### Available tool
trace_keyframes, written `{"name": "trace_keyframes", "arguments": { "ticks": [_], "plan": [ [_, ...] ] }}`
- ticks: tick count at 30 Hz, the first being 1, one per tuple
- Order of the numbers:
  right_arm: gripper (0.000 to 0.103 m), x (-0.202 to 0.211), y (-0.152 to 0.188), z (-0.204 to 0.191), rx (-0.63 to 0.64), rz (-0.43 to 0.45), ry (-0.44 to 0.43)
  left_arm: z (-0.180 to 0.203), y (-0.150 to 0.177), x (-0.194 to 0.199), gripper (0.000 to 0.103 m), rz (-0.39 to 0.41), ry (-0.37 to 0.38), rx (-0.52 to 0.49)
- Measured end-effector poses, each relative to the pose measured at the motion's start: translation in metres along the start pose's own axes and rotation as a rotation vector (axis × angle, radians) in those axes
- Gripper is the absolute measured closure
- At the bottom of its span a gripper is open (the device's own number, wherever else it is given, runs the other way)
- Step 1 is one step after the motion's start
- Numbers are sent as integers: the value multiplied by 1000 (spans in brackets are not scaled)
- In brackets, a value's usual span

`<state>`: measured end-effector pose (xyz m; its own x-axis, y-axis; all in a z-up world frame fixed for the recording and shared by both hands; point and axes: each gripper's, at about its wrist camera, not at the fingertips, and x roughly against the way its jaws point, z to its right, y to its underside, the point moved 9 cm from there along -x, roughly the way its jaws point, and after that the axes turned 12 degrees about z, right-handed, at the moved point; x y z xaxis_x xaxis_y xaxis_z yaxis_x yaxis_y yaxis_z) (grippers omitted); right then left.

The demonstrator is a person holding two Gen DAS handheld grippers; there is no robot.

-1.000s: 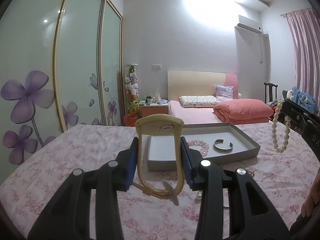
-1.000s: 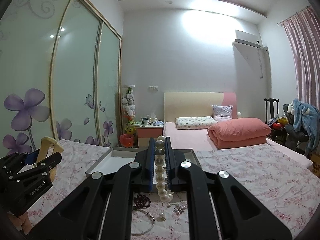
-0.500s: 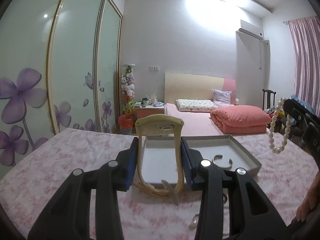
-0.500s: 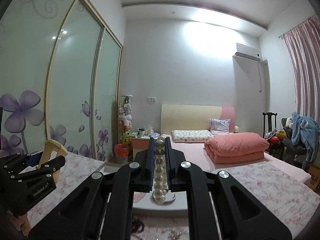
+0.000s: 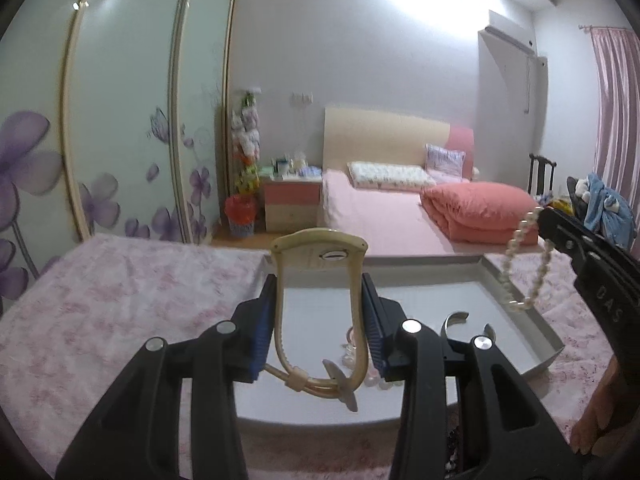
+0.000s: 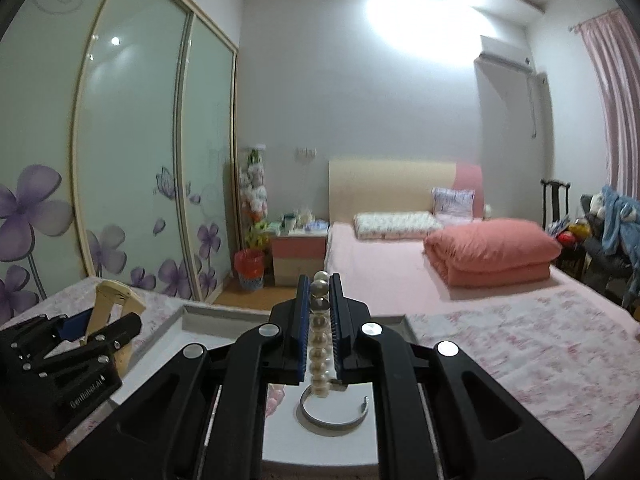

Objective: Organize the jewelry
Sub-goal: 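Carry watch and pearl necklace over the tray and release both, then grasp the pearl earring with the left gripper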

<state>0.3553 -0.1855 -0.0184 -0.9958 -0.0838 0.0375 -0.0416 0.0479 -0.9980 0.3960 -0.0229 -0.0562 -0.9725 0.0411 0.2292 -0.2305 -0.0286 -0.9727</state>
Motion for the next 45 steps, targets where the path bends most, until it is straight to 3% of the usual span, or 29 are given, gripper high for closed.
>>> {"name": "trace_keyframes", "arguments": {
  "ticks": [6, 12, 13, 14, 15, 17, 25, 30, 34, 39, 45],
  "plan": [
    [92, -26, 28, 2, -58, -146, -21, 3, 19, -33, 63, -87, 20, 14],
    [92, -35, 41, 5, -106, -235, -34, 6, 31, -48, 60, -138, 40, 19],
    [91, -37, 41, 5, -113, -241, -36, 7, 31, -49, 60, -141, 42, 20],
    [83, -35, 40, 6, -123, -246, -38, 7, 31, -49, 59, -143, 45, 22],
    [68, -37, 39, 7, -130, -245, -37, 5, 30, -47, 57, -139, 45, 22],
    [57, -36, 31, 8, -140, -218, -31, 2, 26, -42, 53, -125, 43, 26],
    [57, -1, -4, 16, -135, -140, -29, -12, 1, -4, 53, -73, 36, 39],
    [57, 38, -17, 17, -123, -110, -43, -11, 2, 31, 50, -73, 72, 30],
    [57, 66, -12, 20, -107, -116, -47, -4, 25, 58, 50, -141, 145, 8],
    [57, 92, 2, 25, -100, -149, -42, 5, 79, 83, 50, -302, 235, -5],
    [57, 101, 20, 32, -116, -190, -29, 20, 106, 96, 50, -368, 298, -35]
  ]
}}
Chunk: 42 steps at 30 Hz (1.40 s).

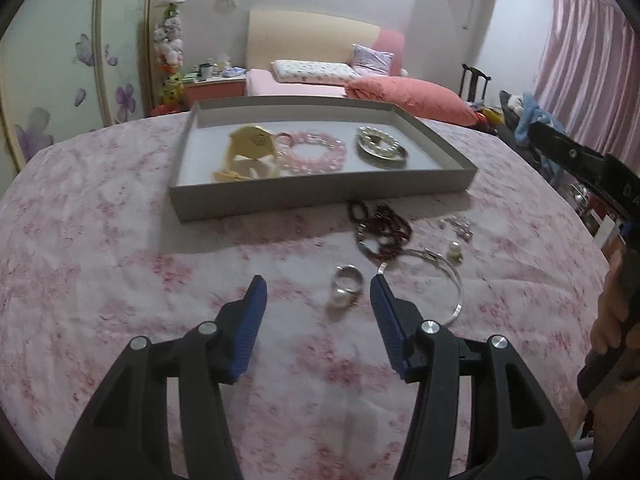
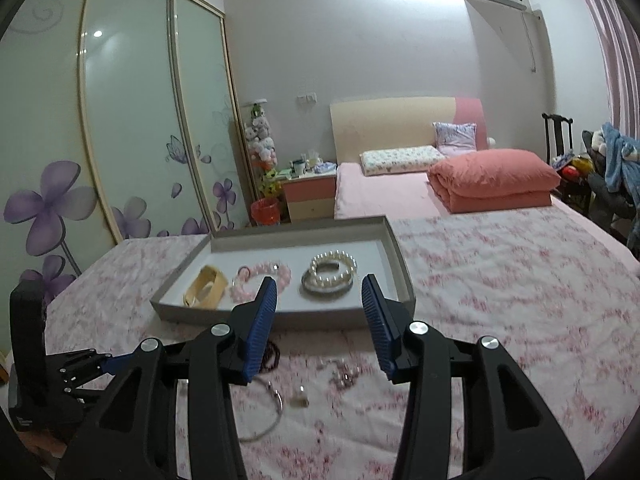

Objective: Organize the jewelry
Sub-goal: 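Grasp the pearl earring with the left gripper, then grasp the second pearl earring with the right gripper while the left gripper holds its earring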

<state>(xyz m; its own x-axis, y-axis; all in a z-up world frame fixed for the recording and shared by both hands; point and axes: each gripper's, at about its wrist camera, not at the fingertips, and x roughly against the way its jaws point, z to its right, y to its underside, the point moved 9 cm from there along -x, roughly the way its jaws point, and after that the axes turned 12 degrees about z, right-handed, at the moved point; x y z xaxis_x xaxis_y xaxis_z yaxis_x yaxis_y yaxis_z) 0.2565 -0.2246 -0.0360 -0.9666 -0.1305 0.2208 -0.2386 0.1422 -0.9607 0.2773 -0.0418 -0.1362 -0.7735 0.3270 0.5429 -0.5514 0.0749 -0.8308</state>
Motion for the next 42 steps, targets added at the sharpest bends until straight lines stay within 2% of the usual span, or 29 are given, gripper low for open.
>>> {"name": "trace_keyframes", "arguments": {
  "ticks": [5, 10, 19, 24, 28, 35, 38, 42],
  "plan": [
    [57, 3, 7, 2, -3, -10, 0, 16, 11, -9, 50, -54, 21, -36],
    [57, 6, 12, 0, -2, -18, 0, 19, 13, -22, 56, -85, 2, -28],
    [57, 6, 16, 2, -7, -30, 0, 15, 11, -32, 73, -108, -34, -38],
    [57, 7, 19, 2, -10, -40, -4, 16, 11, -33, 86, -111, -53, -65],
    [57, 7, 21, 2, -9, -54, -5, 13, 12, -31, 87, -109, -62, -68],
    [57, 1, 39, 8, -9, -139, -3, -19, 16, -18, 87, -105, -117, -46],
    [57, -4, 49, 8, -4, -188, -4, -53, 14, -12, 86, -99, -184, 2],
    [59, -12, 71, 0, 36, -283, -26, -86, 10, -6, 86, -87, -231, 87]
  ]
}}
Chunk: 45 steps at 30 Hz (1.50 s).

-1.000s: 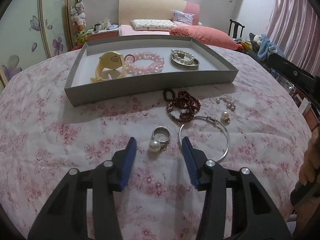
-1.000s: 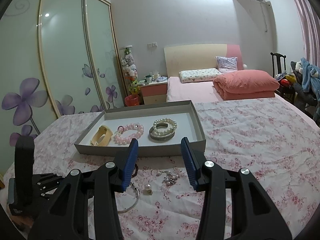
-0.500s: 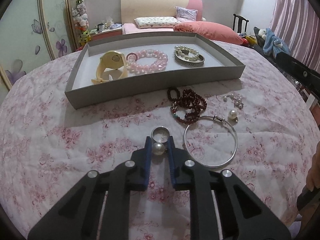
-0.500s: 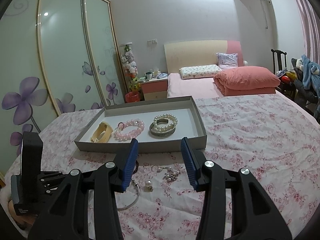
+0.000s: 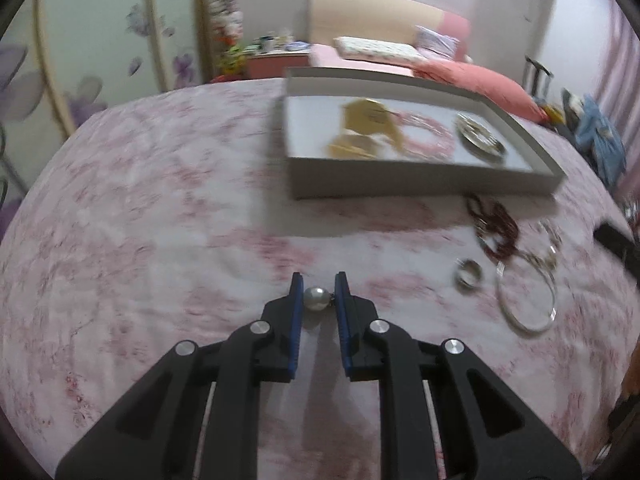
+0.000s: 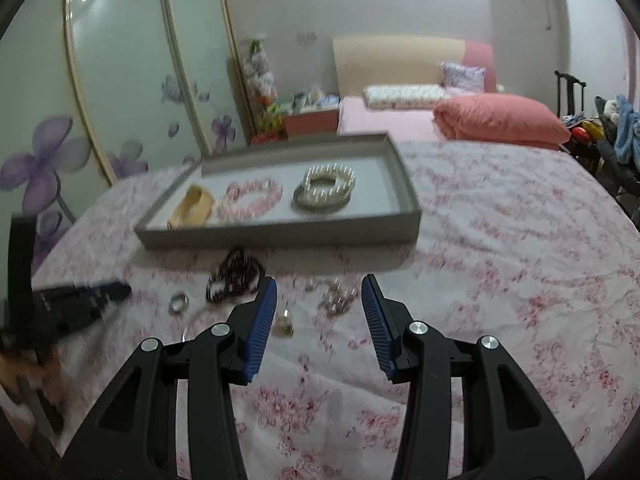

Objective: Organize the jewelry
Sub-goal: 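Grasp the second pearl earring with the right gripper while the left gripper holds its earring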

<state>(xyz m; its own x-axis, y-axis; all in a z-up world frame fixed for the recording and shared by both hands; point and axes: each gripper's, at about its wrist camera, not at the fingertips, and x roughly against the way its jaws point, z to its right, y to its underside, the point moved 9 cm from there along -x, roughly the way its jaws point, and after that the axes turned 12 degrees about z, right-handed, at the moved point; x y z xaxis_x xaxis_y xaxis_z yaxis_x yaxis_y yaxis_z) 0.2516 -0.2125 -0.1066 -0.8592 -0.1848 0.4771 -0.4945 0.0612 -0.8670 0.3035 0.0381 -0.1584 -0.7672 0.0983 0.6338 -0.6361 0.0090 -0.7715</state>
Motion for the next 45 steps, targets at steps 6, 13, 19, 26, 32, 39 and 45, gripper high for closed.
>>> {"name": "trace_keyframes", "arguments": {
  "ticks": [6, 13, 19, 26, 32, 39, 45],
  "plan": [
    [73, -17, 21, -18, 74, -99, -16, -11, -3, 0, 86, 1, -8, 26],
    [77, -25, 27, -22, 85, -149, -23, -11, -3, 0, 86, 1, -6, 29],
    [82, -33, 28, -24, 88, -181, -20, -11, -3, 0, 86, 1, -4, 31],
    [89, -37, 27, -25, 111, -183, 1, -10, -4, 0, 86, 1, -4, 31],
    [89, -26, 24, -15, 67, -150, 19, -9, -4, 0, 86, 1, 2, 39],
    [89, 8, -16, -8, 58, 57, 46, -12, -12, 16, 86, 81, -7, 65],
    [89, 26, -44, -19, 75, 214, 36, 2, -28, 44, 86, 212, -18, 26]
  ]
}}
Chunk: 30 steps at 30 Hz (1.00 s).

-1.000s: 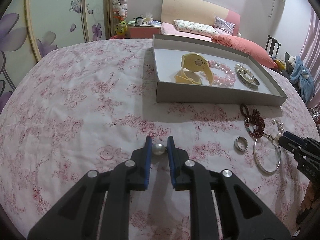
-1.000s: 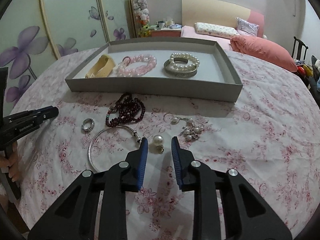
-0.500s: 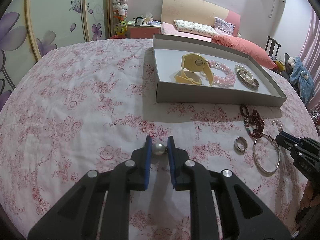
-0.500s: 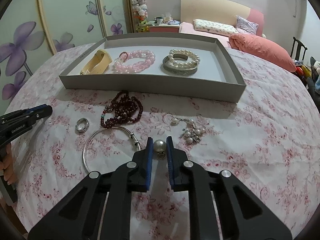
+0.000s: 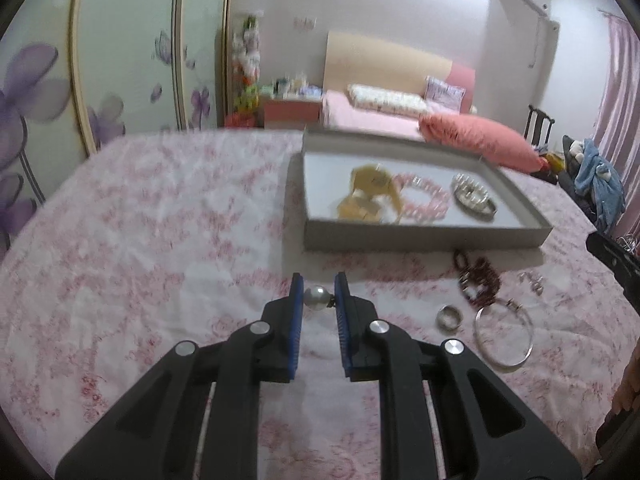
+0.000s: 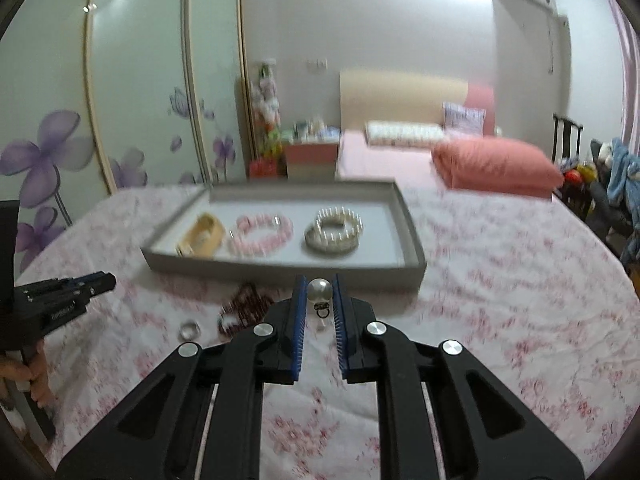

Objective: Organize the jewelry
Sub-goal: 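Grasp the second pearl earring with the right gripper while the left gripper holds its earring, then carry both pearl earrings in both grippers over the grey tray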

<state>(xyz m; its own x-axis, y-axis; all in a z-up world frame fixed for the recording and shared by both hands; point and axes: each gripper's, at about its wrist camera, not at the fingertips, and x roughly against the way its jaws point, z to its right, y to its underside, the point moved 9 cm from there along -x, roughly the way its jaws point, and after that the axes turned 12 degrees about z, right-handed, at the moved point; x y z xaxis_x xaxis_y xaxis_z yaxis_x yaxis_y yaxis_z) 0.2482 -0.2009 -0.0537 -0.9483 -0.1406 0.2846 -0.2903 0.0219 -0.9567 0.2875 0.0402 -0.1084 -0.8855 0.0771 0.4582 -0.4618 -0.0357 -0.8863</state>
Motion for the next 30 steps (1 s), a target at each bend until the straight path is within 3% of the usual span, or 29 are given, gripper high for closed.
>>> {"name": "trace_keyframes", "arguments": {
  "ticks": [12, 22, 30],
  "plan": [
    [89, 23, -31, -12, 19, 225, 29, 42, -42, 51, 86, 290, -37, -130],
    [89, 36, -41, -20, 63, 334, 43, 64, -49, 68, 87, 375, -25, -155],
    [89, 33, -41, -21, 60, 335, 47, 67, -51, 70, 86, 390, -20, -153]
  ]
}}
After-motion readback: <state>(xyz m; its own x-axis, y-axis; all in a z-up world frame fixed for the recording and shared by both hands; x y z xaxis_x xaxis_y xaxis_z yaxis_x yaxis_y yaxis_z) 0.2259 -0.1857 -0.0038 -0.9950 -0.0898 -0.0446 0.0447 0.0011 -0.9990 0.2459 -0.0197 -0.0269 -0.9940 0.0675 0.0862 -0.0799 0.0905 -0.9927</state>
